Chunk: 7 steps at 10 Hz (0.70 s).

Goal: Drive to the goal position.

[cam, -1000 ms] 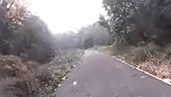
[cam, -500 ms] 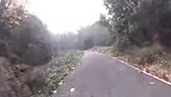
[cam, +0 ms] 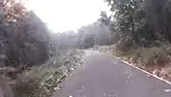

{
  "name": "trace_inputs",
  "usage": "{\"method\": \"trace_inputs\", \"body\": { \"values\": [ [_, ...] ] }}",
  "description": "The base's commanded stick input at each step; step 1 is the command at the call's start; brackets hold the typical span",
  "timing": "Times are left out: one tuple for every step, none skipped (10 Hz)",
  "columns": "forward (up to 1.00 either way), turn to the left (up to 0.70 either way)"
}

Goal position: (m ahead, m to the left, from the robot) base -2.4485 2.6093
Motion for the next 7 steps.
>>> {"method": "trace_inputs", "body": {
  "values": [
    [0.60, 0.00],
    [0.60, 0.00],
    [0.60, 0.00],
    [0.60, 0.00],
    [0.60, 0.00],
    [0.60, 0.00],
    [0.60, -0.01]
  ]
}}
